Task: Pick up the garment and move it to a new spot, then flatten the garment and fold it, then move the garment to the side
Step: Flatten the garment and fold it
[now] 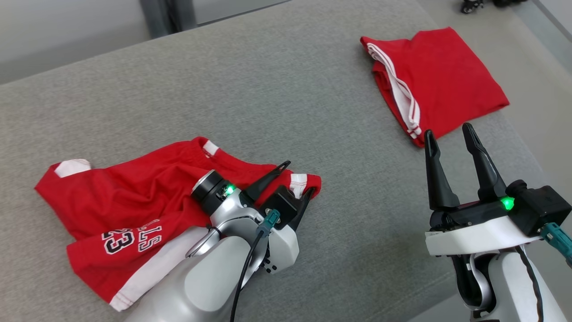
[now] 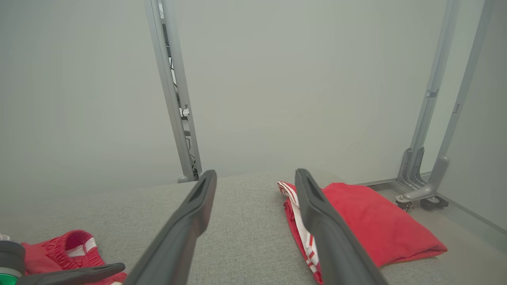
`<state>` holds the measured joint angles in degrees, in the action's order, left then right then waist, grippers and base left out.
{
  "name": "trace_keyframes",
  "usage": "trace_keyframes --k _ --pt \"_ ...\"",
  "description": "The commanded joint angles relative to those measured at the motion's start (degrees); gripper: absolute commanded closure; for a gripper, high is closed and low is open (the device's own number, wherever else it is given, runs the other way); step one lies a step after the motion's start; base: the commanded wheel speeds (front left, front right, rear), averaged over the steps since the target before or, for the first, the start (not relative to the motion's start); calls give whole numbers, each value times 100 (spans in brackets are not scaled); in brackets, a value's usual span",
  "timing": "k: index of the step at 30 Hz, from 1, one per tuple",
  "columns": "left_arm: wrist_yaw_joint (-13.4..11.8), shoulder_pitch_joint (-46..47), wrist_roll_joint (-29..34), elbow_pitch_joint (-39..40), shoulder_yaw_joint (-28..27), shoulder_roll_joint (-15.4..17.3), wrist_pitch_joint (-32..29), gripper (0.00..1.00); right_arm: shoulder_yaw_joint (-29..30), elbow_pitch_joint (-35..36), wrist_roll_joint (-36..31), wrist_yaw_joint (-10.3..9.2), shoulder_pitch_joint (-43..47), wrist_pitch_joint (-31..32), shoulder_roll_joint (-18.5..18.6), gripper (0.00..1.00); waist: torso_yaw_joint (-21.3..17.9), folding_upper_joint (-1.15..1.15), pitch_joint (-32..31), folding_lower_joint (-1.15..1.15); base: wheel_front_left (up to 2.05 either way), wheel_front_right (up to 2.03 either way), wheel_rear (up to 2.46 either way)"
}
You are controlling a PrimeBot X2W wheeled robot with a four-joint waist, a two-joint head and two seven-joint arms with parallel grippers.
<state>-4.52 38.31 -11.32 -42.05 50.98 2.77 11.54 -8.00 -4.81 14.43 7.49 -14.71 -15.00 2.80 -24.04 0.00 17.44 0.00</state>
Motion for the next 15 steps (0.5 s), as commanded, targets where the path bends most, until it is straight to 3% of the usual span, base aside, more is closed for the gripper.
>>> trace_keyframes --k 1,4,15 --pt "20 117 -49 -28 18 27 3 0 1 -4 -16 0 11 -31 23 0 88 0 -58 0 0 0 0" --pt "-22 159 -212 -63 98 26 85 0 42 -1 -92 -1 17 -31 25 0 289 0 -139 0 0 0 0" --pt "207 -32 -685 34 545 27 164 0 299 -69 -434 -1 117 -31 28 0 1252 0 -632 0 0 0 0"
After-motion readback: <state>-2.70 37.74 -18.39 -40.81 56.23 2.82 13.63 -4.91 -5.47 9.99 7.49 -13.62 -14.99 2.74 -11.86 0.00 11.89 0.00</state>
